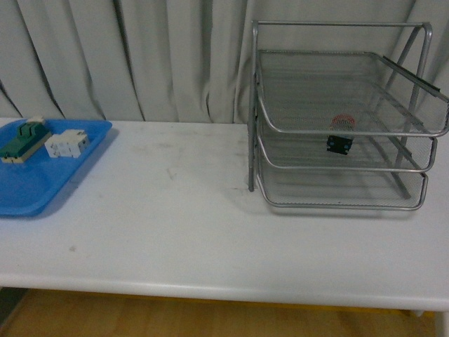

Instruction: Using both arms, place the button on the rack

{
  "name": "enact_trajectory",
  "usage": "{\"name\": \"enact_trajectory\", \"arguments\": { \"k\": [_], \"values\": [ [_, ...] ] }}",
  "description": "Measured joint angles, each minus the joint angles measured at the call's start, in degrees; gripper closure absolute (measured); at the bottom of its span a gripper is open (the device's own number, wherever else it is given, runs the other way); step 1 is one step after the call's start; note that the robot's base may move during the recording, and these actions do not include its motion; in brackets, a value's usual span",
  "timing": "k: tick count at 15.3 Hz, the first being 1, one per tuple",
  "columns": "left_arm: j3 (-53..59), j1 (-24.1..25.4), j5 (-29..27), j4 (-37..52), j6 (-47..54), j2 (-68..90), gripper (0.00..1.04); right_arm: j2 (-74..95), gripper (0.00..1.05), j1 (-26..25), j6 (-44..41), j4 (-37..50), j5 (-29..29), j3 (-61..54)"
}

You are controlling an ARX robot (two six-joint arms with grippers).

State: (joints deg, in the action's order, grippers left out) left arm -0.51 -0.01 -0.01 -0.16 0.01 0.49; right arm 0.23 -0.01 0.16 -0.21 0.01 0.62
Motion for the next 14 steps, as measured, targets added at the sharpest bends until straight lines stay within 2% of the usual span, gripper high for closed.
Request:
{"name": "enact_trajectory", "arguments": {
  "k": [2, 5, 14],
  "values": [
    [0.0, 0.0, 0.0, 0.0, 0.0, 0.0, 0.07, 0.0, 0.40, 0.0, 0.0, 0.0, 0.0, 0.0],
    [0.0, 0.0, 0.0, 0.0, 0.0, 0.0, 0.07, 0.0, 0.06, 0.0, 0.0, 0.0, 0.0, 0.0],
    [0.0, 0.0, 0.0, 0.0, 0.0, 0.0, 0.07, 0.0, 0.06, 0.0, 0.0, 0.0, 0.0, 0.0]
  ]
}}
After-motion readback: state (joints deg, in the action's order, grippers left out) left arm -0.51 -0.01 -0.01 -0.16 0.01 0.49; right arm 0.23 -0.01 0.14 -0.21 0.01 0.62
